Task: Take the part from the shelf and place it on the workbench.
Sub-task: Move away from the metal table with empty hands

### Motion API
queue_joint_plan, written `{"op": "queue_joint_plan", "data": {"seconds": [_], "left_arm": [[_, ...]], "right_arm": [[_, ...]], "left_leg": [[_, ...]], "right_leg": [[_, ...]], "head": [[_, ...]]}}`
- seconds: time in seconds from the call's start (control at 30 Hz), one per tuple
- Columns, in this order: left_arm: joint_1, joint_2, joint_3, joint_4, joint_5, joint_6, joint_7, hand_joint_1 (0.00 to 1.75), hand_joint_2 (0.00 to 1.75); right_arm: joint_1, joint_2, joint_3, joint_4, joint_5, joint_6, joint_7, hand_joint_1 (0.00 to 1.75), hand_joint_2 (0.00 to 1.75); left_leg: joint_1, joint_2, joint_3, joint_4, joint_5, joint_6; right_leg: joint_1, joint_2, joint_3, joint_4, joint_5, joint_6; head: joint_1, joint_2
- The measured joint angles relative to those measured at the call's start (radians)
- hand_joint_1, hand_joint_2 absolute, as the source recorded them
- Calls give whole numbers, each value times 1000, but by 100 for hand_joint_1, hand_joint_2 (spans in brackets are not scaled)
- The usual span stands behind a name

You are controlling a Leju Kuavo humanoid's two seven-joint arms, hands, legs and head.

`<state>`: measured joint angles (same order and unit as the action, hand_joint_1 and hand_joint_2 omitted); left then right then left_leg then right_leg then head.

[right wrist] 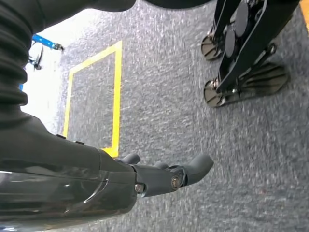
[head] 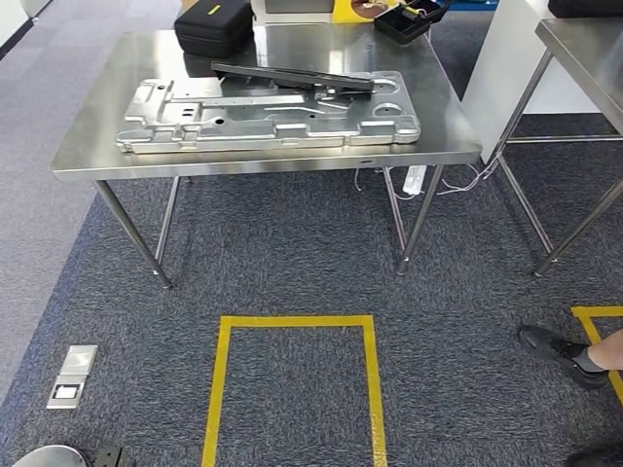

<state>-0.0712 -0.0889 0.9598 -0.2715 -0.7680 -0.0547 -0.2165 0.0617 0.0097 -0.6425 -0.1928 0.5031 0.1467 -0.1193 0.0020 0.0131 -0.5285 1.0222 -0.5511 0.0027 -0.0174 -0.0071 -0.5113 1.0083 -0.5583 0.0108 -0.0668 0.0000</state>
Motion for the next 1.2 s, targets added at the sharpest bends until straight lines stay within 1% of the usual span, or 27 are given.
{"op": "queue_joint_plan", "data": {"seconds": [0.03,0.07,0.13,0.17,0.2,0.23,0.27,0.3,0.33,0.37,0.4,0.43,0.5,0.63,0.83,1.2], "left_arm": [[6,2,-24,-2,20,1,5,0,175],[12,4,-46,-3,40,1,11,0,175],[29,7,-91,-3,79,3,23,0,175],[41,9,-114,-3,99,4,29,0,175],[54,10,-136,-3,118,5,35,0,131],[68,11,-158,-3,136,6,40,0,87],[81,12,-180,-3,155,9,45,0,44],[93,13,-202,-3,173,11,50,0,0],[103,15,-225,-3,191,13,55,0,0],[111,16,-247,-2,210,15,60,0,0],[119,17,-270,-2,229,16,65,0,0],[126,18,-293,-2,248,17,71,0,0],[140,22,-343,-3,290,19,82,0,0],[151,31,-441,-4,370,26,103,0,0],[167,45,-592,-23,493,36,137,0,0],[199,64,-840,-72,709,54,196,0,0]], "right_arm": [[2,0,15,-3,-13,-4,3,0,175],[2,0,29,-7,-26,-7,5,0,175],[1,0,58,-21,-52,-16,11,0,175],[0,0,73,-29,-65,-19,15,0,175],[-2,0,88,-39,-78,-22,18,0,131],[-6,0,102,-50,-89,-25,20,0,87],[-10,0,117,-62,-101,-29,22,0,44],[-15,0,132,-74,-113,-33,24,0,0],[-19,0,147,-85,-125,-36,27,0,0],[-23,0,162,-96,-137,-39,30,0,0],[-26,-1,178,-105,-149,-42,33,0,0],[-28,-2,193,-113,-162,-46,37,0,0],[-27,-3,225,-125,-189,-53,43,0,0],[-11,-4,291,-140,-241,-68,56,0,0],[16,-4,391,-156,-321,-90,75,0,0],[59,-4,555,-179,-460,-129,108,0,0]], "left_leg": [[2,-2,-9,24,-20,-6],[4,-3,-27,68,-52,-11],[6,-4,-83,202,-122,-19],[7,-4,-104,255,-140,-21],[7,-5,-109,276,-139,-21],[7,-5,-95,254,-118,-20],[7,-5,-65,194,-82,-17],[6,-5,-29,120,-46,-13],[4,-5,0,55,-19,-8],[3,-5,18,11,-6,-3],[2,-5,24,-9,-4,-1],[1,-5,23,-14,-5,0],[1,-5,21,-17,-6,-1],[-4,-4,21,-16,-7,3],[-6,-4,22,-15,-7,5],[0,-4,22,-15,-7,5]], "right_leg": [[-2,-2,-2,-2,3,-6],[-3,-3,-5,-3,5,-11],[-2,-6,-11,-2,7,-16],[-1,-7,-12,-2,8,-17],[-1,-7,-13,-1,8,-17],[-1,-7,-12,-1,8,-17],[-1,-7,-10,-1,8,-16],[-1,-6,-9,-1,8,-15],[1,-6,-9,1,7,-11],[3,-6,-11,2,7,-7],[5,-6,-14,4,6,-6],[8,-7,-17,6,5,-6],[8,-7,-17,5,6,-8],[4,-6,-15,-1,11,0],[1,-5,-15,-2,13,7],[6,-5,-16,-1,13,7]], "head": [[0,0],[-1,0],[-1,0],[-1,0],[-1,0],[-1,0],[-1,0],[-1,0],[-1,0],[-1,0],[-1,0],[0,0],[0,0],[0,0],[0,0],[0,0]]}}
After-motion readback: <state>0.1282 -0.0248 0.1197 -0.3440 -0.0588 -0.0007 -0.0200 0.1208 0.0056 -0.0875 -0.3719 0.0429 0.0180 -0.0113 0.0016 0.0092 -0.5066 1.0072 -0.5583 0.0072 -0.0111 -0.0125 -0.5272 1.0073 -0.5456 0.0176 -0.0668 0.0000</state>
